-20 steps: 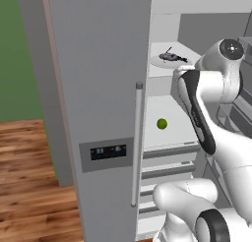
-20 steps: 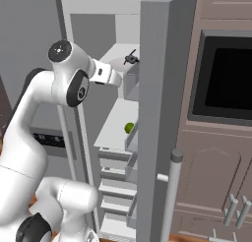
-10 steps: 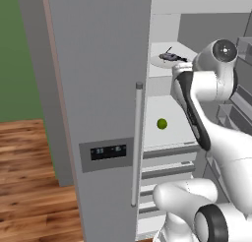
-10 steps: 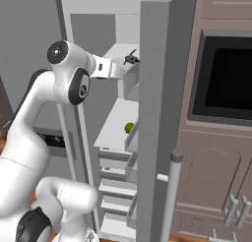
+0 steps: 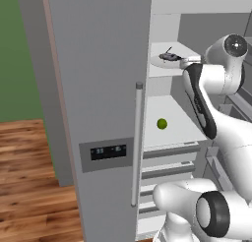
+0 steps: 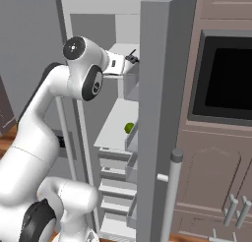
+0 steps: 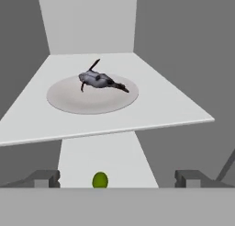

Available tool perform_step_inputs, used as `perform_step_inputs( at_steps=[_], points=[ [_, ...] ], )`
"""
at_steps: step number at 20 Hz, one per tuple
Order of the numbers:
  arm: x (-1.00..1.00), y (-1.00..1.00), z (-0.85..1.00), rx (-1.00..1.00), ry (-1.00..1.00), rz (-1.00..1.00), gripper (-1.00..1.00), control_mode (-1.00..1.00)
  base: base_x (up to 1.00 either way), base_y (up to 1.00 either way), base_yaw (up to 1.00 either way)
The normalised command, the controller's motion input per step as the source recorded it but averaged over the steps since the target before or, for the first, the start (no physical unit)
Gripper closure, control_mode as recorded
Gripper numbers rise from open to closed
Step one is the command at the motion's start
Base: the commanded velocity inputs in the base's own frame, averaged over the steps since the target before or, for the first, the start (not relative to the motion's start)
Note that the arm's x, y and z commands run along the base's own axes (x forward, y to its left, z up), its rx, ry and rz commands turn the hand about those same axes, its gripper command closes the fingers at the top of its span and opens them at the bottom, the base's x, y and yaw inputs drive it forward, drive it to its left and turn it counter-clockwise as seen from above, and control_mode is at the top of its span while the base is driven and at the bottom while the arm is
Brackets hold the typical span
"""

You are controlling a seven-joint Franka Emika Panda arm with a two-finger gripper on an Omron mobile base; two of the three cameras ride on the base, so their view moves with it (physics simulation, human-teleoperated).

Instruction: Retrieve the fish from the fridge and place it on the cutting board.

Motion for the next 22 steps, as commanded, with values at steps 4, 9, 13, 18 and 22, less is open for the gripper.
perform_step_inputs(
  at_steps=[4, 9, 13, 18, 22],
  points=[
    [0.03, -0.01, 0.07, 0.0, -0.02, 0.01, -1.0, -1.0, 0.0, 0.0, 0.0],
    [0.12, 0.01, 0.0, 0.0, 0.0, 0.03, -1.0, -1.0, 0.0, 0.0, 0.0],
    [0.21, 0.0, 0.0, 0.0, 0.0, 0.01, -1.0, -1.0, 0.0, 0.0, 0.0],
    [0.23, 0.0, 0.03, 0.0, -0.01, 0.0, -1.0, -1.0, 0.0, 0.0, 0.0],
    [0.36, 0.0, 0.0, 0.0, 0.0, 0.0, -1.0, -1.0, 0.0, 0.0, 0.0]
  ],
)
